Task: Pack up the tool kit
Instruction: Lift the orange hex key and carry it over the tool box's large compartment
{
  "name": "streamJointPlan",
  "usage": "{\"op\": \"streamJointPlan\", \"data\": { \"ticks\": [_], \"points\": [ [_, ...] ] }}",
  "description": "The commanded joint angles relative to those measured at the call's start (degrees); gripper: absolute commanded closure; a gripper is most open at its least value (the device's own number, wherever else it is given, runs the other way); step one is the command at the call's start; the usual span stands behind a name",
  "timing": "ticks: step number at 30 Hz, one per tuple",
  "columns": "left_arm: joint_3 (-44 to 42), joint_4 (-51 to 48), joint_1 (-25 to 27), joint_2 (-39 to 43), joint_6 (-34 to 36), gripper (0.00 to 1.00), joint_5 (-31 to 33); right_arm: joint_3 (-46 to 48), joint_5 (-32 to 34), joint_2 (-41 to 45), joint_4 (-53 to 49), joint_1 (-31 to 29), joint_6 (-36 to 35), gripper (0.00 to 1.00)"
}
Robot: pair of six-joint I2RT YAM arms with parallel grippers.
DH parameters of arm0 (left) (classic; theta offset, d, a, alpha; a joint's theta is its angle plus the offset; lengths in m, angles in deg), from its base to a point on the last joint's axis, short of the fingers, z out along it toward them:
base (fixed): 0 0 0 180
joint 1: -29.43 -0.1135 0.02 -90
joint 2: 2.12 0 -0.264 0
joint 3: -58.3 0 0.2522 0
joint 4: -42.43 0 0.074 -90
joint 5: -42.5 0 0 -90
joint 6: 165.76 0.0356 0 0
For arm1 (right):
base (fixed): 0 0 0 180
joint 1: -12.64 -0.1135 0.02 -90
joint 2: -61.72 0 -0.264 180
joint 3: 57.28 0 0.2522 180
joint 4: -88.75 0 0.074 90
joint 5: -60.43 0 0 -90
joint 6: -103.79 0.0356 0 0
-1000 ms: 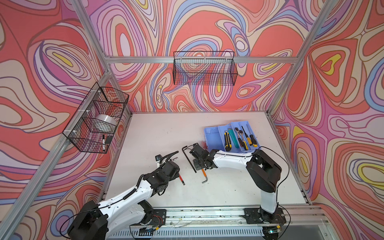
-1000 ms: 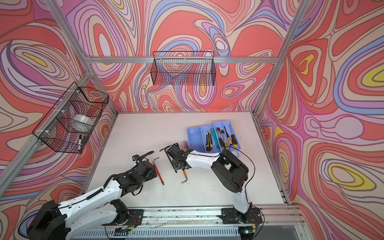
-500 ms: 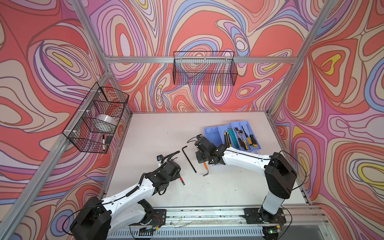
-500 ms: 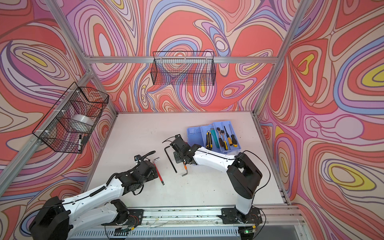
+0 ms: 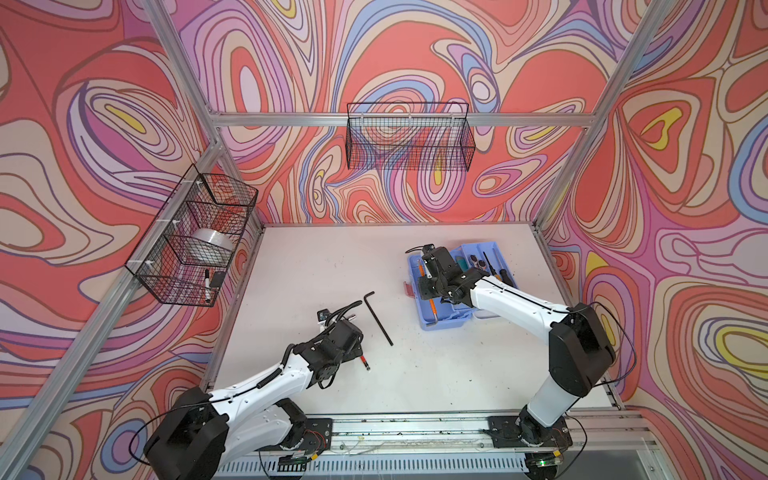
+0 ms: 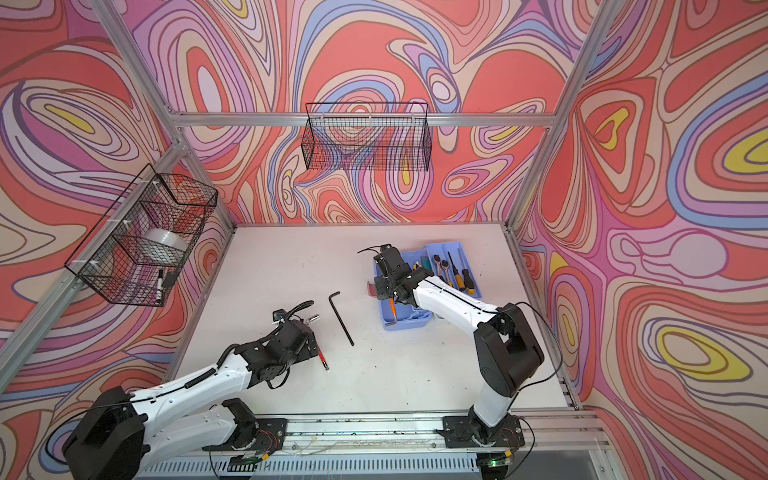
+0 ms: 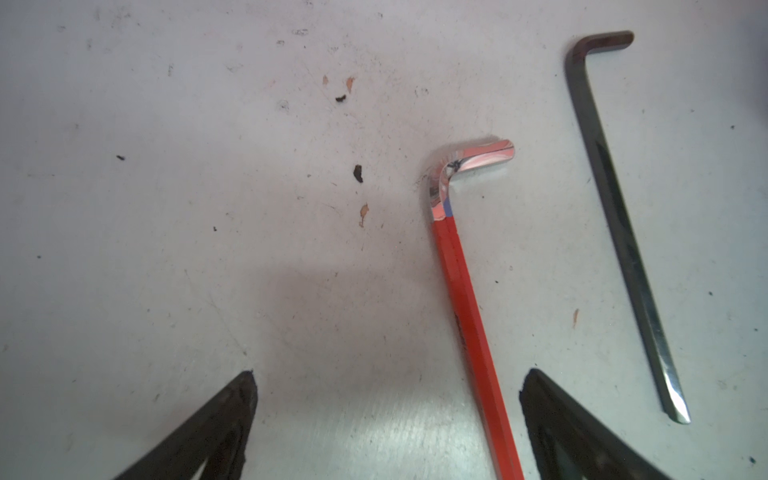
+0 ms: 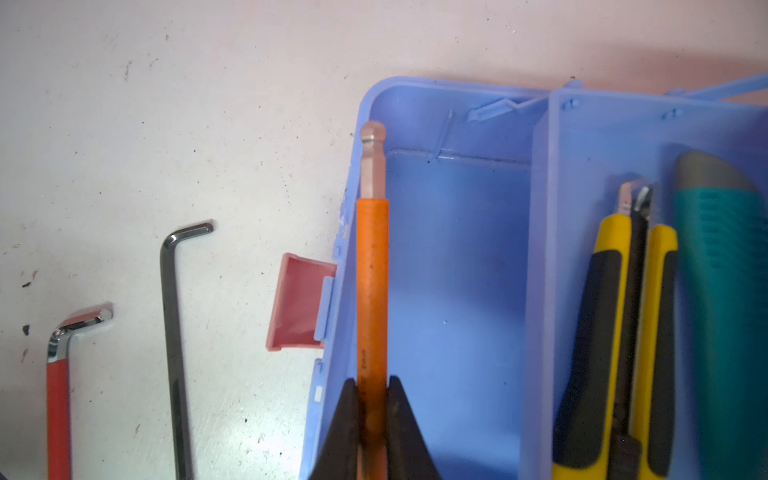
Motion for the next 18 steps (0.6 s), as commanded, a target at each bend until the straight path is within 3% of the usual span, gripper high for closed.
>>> {"op": "streamJointPlan", "data": {
  "ticks": [1,18],
  "points": [
    [1.5,0.1,0.2,-0.4,0.2,0.0,-0.2,-3.2,-0.5,-2.3,0.7,1.7,-3.2,1.0],
    [2.0,0.9,0.5,-2.1,0.7,0.04,-1.6,-10.6,4.2,-15.7,-2.8,5.3,-6.9,0.98]
  ]
}}
